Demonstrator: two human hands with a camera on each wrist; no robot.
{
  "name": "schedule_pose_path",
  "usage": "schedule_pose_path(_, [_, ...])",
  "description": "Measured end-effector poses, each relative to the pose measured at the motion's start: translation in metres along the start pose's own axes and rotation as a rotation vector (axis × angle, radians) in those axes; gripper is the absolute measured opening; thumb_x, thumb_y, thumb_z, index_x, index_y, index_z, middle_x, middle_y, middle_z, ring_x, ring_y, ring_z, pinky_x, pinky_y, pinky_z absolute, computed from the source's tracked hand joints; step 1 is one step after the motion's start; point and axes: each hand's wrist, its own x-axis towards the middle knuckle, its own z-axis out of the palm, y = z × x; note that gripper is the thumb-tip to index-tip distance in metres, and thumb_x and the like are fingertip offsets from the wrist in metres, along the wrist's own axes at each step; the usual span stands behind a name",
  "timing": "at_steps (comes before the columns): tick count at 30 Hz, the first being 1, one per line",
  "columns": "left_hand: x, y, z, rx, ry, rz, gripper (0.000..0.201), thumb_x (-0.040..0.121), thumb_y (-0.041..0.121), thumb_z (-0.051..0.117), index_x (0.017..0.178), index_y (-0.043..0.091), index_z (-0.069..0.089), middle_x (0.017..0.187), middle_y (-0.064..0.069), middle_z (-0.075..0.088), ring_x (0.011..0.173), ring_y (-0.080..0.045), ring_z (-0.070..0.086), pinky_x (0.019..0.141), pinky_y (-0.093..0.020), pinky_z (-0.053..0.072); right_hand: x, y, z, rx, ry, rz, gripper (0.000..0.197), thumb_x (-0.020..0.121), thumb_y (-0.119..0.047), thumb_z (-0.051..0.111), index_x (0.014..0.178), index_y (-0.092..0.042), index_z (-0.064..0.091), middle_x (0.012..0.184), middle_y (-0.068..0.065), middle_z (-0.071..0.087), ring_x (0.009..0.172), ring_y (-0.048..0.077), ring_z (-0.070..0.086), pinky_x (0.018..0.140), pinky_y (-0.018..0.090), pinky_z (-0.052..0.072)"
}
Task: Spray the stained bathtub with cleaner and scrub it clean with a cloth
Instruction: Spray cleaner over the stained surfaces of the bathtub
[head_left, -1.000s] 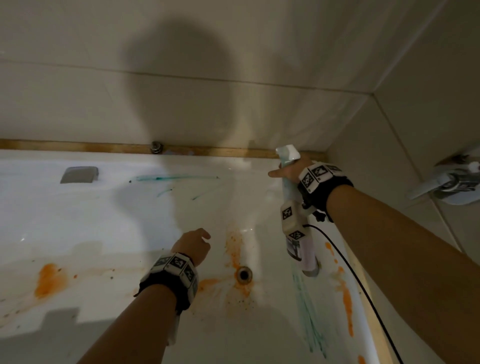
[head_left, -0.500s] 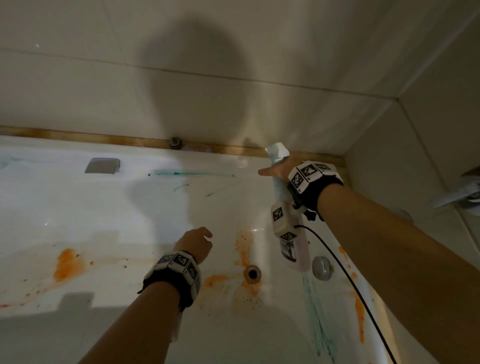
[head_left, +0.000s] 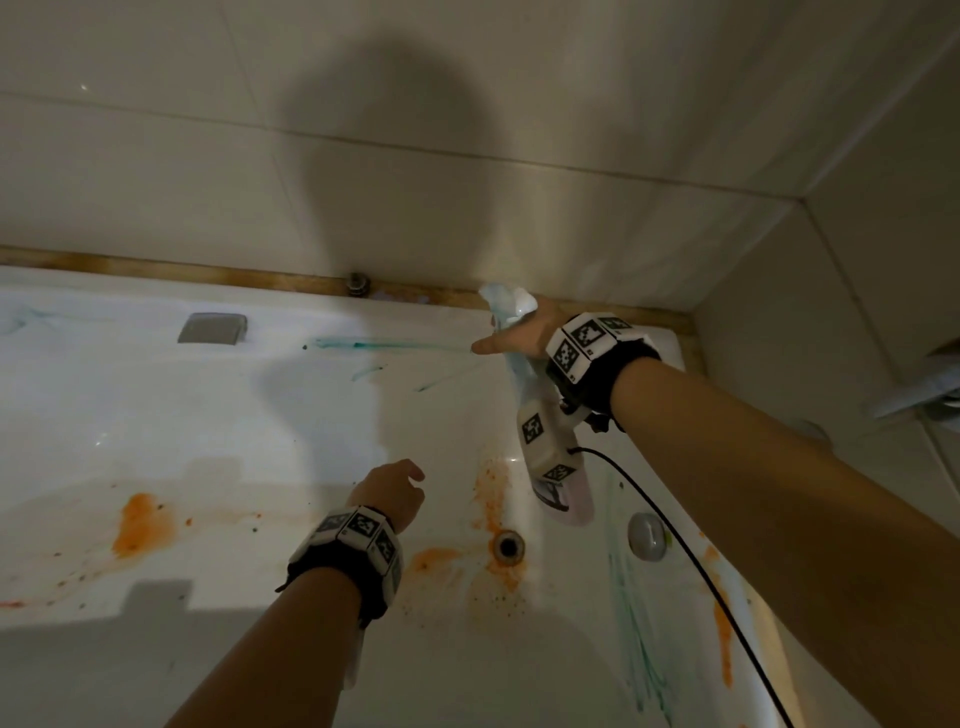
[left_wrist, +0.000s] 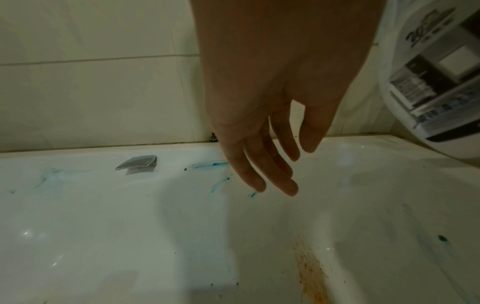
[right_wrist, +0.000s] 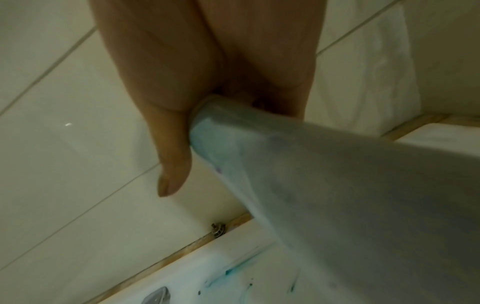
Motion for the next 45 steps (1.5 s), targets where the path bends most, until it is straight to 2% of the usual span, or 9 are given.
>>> schedule_pose_path(6, [0.001,-0.006,0.000,-0.006,-0.004,-0.008,0.031,0.093,0.015,0.043,0.121,0.019,0.056,0.121,-0.008,0.061,0.107,-0.024,0.060,0.095,-0.037,0.049,0.003,-0.009,0.012,-0.073,0.028,-0.061,0.078,0.080,-0.037,0.070,0.145,-0.019,0.031,0.141,0.003,0.044,0.122,0.017,0.047,0.081,0.012,0.032])
schedule_pose_path(10, [0.001,-0.008,0.000,0.004,-0.007,-0.007,0.032,0.093,0.014,0.043,0.122,0.019,0.055,0.121,-0.009,0.061,0.107,-0.024,0.059,0.095,-0.036,0.049,0.005,-0.017,0.016,-0.125,0.008,-0.120,0.060,0.081,-0.033,0.070,0.132,-0.011,0.046,0.092,-0.012,0.052,0.092,0.012,0.049,0.056,0.010,0.034])
schedule_pose_path(12, [0.001,-0.009,0.001,0.008,-0.013,-0.003,0.032,0.093,0.014,0.042,0.123,0.019,0.055,0.120,-0.010,0.061,0.106,-0.024,0.060,0.094,-0.036,0.049,0.007,-0.018,0.018,-0.057,0.023,-0.053,0.045,0.077,-0.034,0.073,0.113,-0.011,0.058,0.087,-0.009,0.053,0.086,0.011,0.049,0.049,0.010,0.034])
schedule_pose_path(15, [0.002,-0.011,0.002,-0.002,-0.018,-0.005,0.032,0.094,0.013,0.042,0.123,0.018,0.055,0.119,-0.010,0.062,0.102,-0.024,0.061,0.092,-0.035,0.050,0.006,-0.013,0.019,-0.008,0.017,-0.020,0.054,0.077,-0.036,0.073,0.122,-0.014,0.054,0.111,0.002,0.057,0.094,0.014,0.051,0.071,0.017,0.040])
schedule_pose_path(18, [0.002,-0.015,0.003,0.001,-0.020,-0.017,0.033,0.094,0.014,0.042,0.124,0.019,0.054,0.118,-0.009,0.062,0.103,-0.023,0.061,0.092,-0.035,0.050,-0.005,0.003,0.017,0.036,0.026,-0.016,0.070,0.078,-0.031,0.074,0.138,-0.015,0.040,0.126,0.001,0.052,0.102,0.012,0.048,0.074,0.006,0.039])
schedule_pose_path(26, [0.005,-0.011,0.014,0.026,-0.054,-0.029,0.033,0.094,0.014,0.041,0.124,0.019,0.054,0.125,-0.009,0.058,0.107,-0.024,0.060,0.095,-0.037,0.050,-0.045,0.090,0.055,0.241,0.047,0.201,0.090,0.074,-0.019,0.078,0.146,-0.015,0.024,0.146,0.004,0.039,0.133,0.024,0.039,0.108,0.032,0.033])
schedule_pose_path(32, [0.008,0.004,0.030,0.055,-0.089,-0.017,0.033,0.093,0.014,0.042,0.123,0.019,0.054,0.127,-0.009,0.057,0.112,-0.023,0.058,0.097,-0.037,0.048,-0.066,0.142,0.071,0.192,0.124,0.388,0.056,0.080,-0.021,0.072,0.126,-0.003,0.044,0.128,0.015,0.053,0.114,0.030,0.053,0.085,0.025,0.038])
schedule_pose_path(40, [0.007,0.016,0.043,0.085,-0.100,-0.005,0.034,0.094,0.015,0.041,0.125,0.020,0.053,0.126,-0.010,0.058,0.110,-0.025,0.059,0.095,-0.037,0.049,-0.075,0.166,0.064,0.171,0.061,0.424,0.064,0.082,-0.017,0.070,0.137,-0.006,0.039,0.134,0.013,0.049,0.124,0.031,0.047,0.102,0.033,0.039])
schedule_pose_path(45, [-0.001,0.021,0.051,0.090,-0.104,-0.007,0.033,0.094,0.015,0.042,0.125,0.020,0.054,0.126,-0.010,0.058,0.110,-0.025,0.059,0.096,-0.037,0.049,-0.091,0.186,0.069,0.193,0.037,0.461,0.066,0.074,-0.021,0.077,0.130,-0.010,0.044,0.125,0.011,0.055,0.115,0.030,0.052,0.095,0.034,0.043])
